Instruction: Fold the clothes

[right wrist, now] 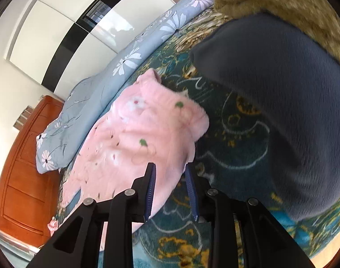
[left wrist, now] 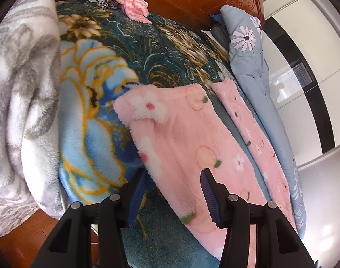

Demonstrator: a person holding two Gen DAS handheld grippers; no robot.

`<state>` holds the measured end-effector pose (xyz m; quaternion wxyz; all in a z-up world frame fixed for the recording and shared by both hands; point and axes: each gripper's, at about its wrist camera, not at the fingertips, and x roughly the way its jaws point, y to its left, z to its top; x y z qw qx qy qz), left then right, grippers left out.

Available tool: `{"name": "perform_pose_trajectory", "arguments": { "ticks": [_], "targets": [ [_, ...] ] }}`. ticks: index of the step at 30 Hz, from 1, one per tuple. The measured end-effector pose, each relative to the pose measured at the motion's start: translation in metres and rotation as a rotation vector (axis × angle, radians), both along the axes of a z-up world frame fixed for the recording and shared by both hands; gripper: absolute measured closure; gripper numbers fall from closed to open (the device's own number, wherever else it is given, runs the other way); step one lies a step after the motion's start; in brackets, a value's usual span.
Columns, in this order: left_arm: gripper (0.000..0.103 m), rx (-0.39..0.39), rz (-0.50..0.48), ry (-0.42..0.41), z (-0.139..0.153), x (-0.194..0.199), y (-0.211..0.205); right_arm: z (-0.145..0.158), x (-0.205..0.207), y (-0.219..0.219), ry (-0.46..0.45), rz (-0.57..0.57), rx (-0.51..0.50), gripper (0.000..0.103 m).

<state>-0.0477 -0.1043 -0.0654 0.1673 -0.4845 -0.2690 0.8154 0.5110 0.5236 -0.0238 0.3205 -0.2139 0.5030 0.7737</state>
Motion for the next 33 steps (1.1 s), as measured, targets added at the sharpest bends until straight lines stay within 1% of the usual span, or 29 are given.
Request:
{"name": "perform_pose_trajectory", "arguments": {
  "ticks": [2, 3, 4, 9, 10, 12, 13, 14, 15, 16, 17, 18, 21, 23, 25, 28, 29, 30, 33],
  "targets": [
    [0.049, 0.007, 0.004, 0.004, 0.0, 0.0, 0.0, -0.009, -0.004, -0.008, 0.028, 0.027, -0.032, 0.07],
    [0.049, 0.01, 0.005, 0.005, -0.001, -0.001, 0.0, -0.012, -0.007, -0.011, 0.047, 0.038, -0.043, 0.062],
    [0.049, 0.013, 0.005, 0.005, -0.001, -0.001, 0.0, -0.016, -0.01, -0.014, 0.068, 0.048, -0.053, 0.057],
    [0.049, 0.017, -0.003, 0.008, -0.001, 0.0, -0.001, -0.028, -0.031, -0.022, 0.1, 0.077, -0.09, 0.057],
    [0.051, 0.016, -0.004, 0.009, 0.0, 0.0, -0.001, -0.03, -0.036, -0.023, 0.105, 0.083, -0.098, 0.057],
    [0.051, 0.016, -0.007, 0.011, 0.001, 0.001, -0.001, -0.035, -0.044, -0.026, 0.116, 0.094, -0.113, 0.057],
    [0.051, 0.016, -0.009, 0.013, 0.001, 0.002, -0.001, -0.035, -0.048, -0.028, 0.123, 0.102, -0.116, 0.061],
    [0.054, 0.017, -0.005, 0.016, 0.002, 0.002, -0.003, -0.035, -0.052, -0.029, 0.131, 0.111, -0.119, 0.071],
    [0.059, 0.02, 0.001, 0.02, 0.003, 0.003, -0.005, -0.034, -0.055, -0.029, 0.135, 0.122, -0.124, 0.099],
    [0.075, 0.027, 0.003, 0.025, 0.008, -0.001, -0.003, -0.033, -0.058, -0.028, 0.138, 0.127, -0.126, 0.099],
    [0.098, 0.036, 0.005, 0.031, 0.015, -0.006, -0.001, -0.029, -0.059, -0.027, 0.146, 0.131, -0.119, 0.099],
    [0.099, 0.046, 0.006, 0.037, 0.022, -0.011, 0.002, -0.024, -0.06, -0.026, 0.156, 0.136, -0.108, 0.099],
    [0.098, 0.073, 0.009, 0.054, 0.042, -0.027, 0.01, 0.003, -0.065, -0.017, 0.214, 0.15, -0.052, 0.099],
    [0.098, 0.092, 0.011, 0.066, 0.056, -0.037, 0.015, 0.025, -0.075, -0.007, 0.243, 0.16, -0.005, 0.099],
    [0.099, 0.11, 0.014, 0.077, 0.07, -0.047, 0.02, 0.044, -0.091, 0.006, 0.264, 0.17, 0.035, 0.099],
    [0.098, 0.138, 0.017, 0.095, 0.09, -0.063, 0.028, 0.07, -0.121, 0.029, 0.298, 0.181, 0.064, 0.099],
    [0.098, 0.137, 0.026, 0.099, 0.099, -0.073, 0.035, 0.078, -0.133, 0.037, 0.301, 0.187, 0.082, 0.099],
    [0.098, 0.121, 0.036, 0.104, 0.109, -0.085, 0.046, 0.086, -0.144, 0.045, 0.299, 0.193, 0.104, 0.1],
    [0.098, 0.028, 0.043, 0.109, 0.129, -0.123, 0.088, 0.099, -0.179, 0.071, 0.277, 0.199, 0.144, 0.099]
  ]
}}
